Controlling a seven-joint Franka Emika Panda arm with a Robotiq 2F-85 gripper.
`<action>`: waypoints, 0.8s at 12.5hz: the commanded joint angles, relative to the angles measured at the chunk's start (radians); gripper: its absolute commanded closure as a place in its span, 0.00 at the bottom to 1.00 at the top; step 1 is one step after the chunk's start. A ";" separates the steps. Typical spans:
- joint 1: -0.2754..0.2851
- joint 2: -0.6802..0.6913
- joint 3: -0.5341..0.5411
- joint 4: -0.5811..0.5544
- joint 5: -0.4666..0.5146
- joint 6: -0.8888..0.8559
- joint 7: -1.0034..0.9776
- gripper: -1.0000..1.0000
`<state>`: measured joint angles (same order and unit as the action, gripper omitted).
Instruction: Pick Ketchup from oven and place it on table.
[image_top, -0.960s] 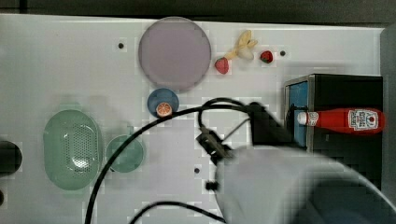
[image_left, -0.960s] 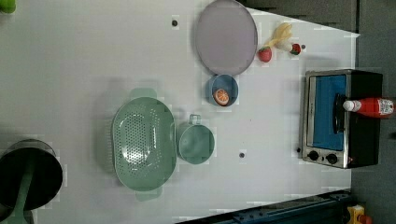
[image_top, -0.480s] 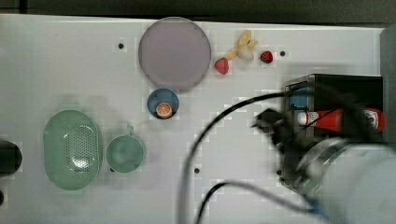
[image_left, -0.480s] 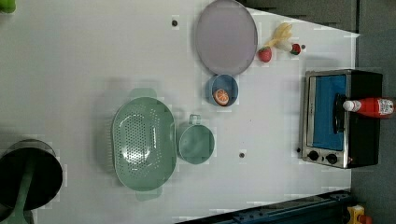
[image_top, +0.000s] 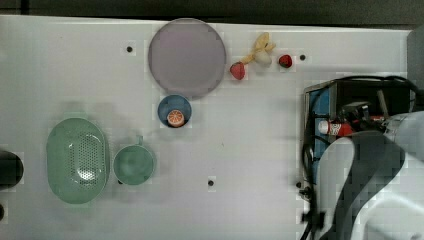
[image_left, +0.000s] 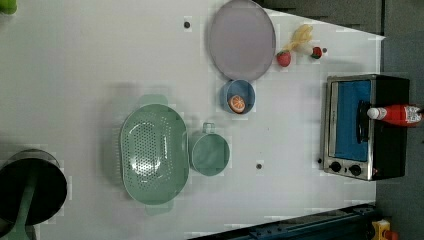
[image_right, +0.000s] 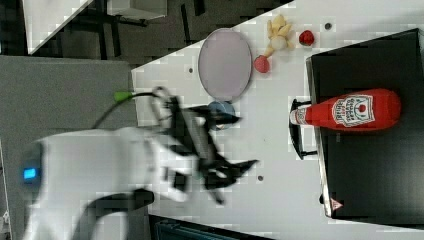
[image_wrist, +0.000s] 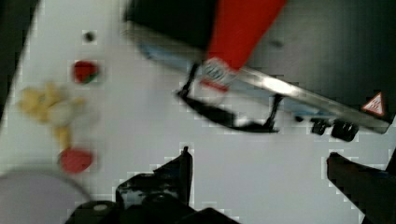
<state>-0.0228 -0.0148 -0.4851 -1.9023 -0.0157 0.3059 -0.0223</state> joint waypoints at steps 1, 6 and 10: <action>-0.017 0.043 -0.063 0.048 0.006 0.115 0.038 0.00; -0.032 0.234 -0.150 0.121 0.079 0.216 0.038 0.00; -0.062 0.361 -0.165 0.139 0.256 0.264 0.038 0.00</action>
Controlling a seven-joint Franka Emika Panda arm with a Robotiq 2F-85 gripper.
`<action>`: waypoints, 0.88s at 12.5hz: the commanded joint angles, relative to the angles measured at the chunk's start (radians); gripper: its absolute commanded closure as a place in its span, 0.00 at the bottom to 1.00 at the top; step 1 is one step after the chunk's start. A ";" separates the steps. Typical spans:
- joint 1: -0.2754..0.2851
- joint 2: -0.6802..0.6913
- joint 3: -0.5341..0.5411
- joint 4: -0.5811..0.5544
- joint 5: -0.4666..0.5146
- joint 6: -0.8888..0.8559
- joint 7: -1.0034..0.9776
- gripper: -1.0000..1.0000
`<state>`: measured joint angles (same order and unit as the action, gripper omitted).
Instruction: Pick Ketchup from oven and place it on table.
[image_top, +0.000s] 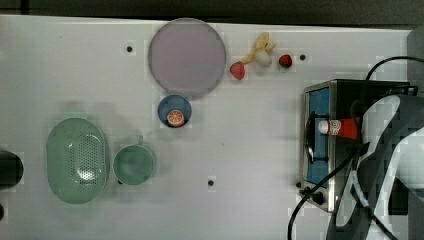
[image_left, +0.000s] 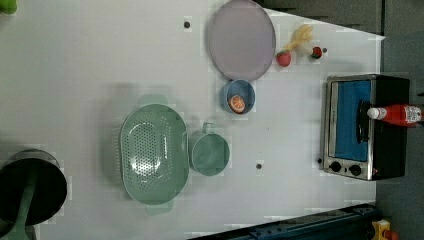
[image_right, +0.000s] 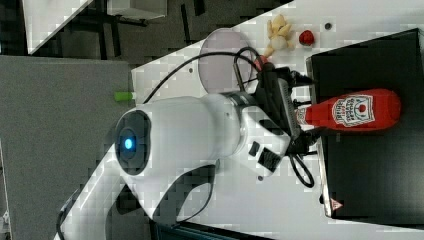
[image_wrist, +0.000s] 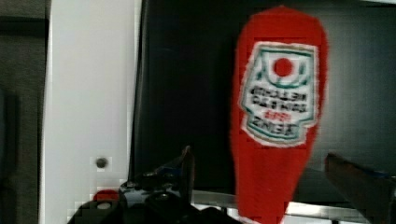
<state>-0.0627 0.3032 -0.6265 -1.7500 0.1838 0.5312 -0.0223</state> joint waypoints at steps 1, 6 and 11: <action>-0.030 0.066 -0.025 -0.014 0.068 0.042 0.038 0.00; -0.043 0.137 -0.023 -0.019 0.074 0.109 0.038 0.00; -0.045 0.145 -0.024 -0.020 0.087 0.135 0.038 0.37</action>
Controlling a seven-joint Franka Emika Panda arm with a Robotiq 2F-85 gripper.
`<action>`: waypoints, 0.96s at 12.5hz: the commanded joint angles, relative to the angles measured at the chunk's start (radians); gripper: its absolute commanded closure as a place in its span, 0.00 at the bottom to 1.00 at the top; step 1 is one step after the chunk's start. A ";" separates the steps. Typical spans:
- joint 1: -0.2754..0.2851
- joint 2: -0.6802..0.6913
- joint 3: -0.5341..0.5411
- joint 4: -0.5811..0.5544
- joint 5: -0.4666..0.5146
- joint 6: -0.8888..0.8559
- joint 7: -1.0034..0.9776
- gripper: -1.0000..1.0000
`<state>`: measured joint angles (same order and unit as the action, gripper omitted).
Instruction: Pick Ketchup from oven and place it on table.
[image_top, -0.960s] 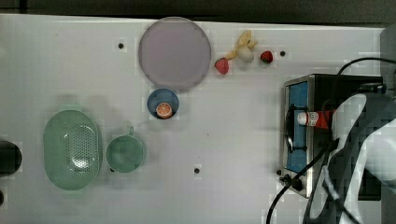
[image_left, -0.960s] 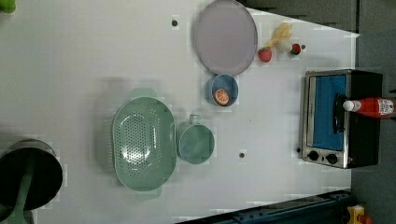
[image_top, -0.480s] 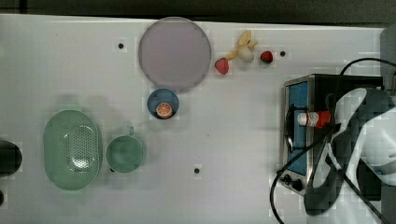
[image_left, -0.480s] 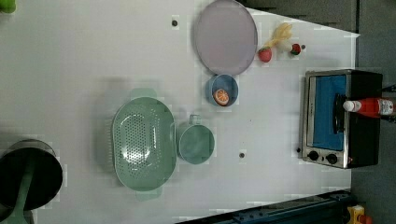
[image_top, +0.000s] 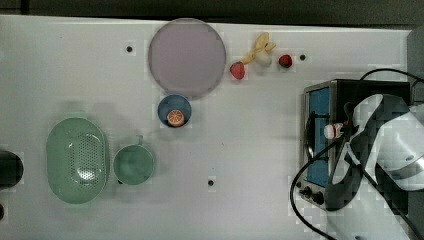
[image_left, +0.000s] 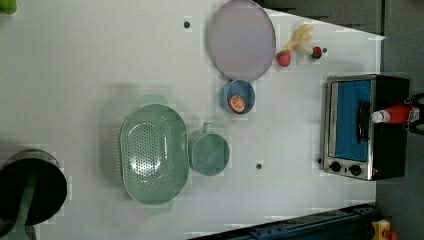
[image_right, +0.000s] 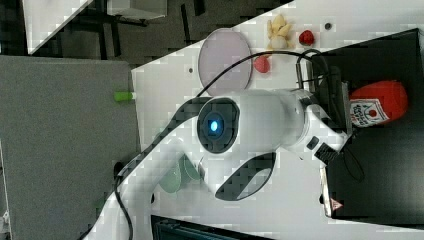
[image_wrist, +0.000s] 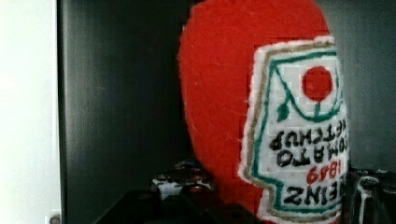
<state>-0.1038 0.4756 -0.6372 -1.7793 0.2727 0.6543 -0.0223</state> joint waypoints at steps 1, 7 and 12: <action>-0.004 -0.028 -0.013 0.009 -0.002 0.012 0.038 0.37; 0.030 -0.110 -0.008 0.208 -0.030 -0.294 0.024 0.37; 0.157 -0.219 0.060 0.344 -0.068 -0.476 0.023 0.37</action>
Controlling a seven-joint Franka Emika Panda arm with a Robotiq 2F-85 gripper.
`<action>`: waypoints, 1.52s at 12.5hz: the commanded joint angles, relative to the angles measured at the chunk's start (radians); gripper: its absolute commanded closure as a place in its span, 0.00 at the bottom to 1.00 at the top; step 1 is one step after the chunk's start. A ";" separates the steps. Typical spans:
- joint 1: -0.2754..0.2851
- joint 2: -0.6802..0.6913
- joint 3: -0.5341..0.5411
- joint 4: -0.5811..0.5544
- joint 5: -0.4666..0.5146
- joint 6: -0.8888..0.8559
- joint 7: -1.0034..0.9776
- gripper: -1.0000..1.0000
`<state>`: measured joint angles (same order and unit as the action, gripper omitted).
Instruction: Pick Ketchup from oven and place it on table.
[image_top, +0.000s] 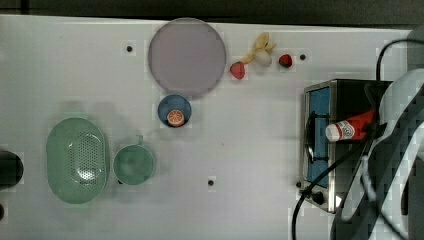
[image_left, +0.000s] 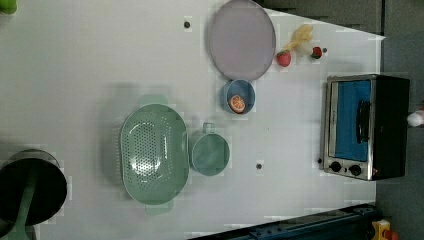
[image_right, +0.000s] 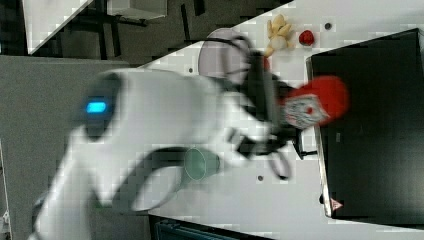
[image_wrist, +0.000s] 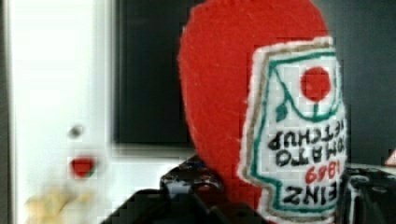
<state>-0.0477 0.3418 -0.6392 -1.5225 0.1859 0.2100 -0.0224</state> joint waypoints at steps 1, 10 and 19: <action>0.128 -0.106 0.095 0.087 0.019 -0.044 0.023 0.37; 0.277 -0.134 0.320 -0.065 -0.088 -0.154 0.025 0.37; 0.300 -0.089 0.343 -0.605 -0.123 0.417 0.030 0.37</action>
<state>0.2664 0.2886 -0.2800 -2.1504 0.0623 0.6079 -0.0223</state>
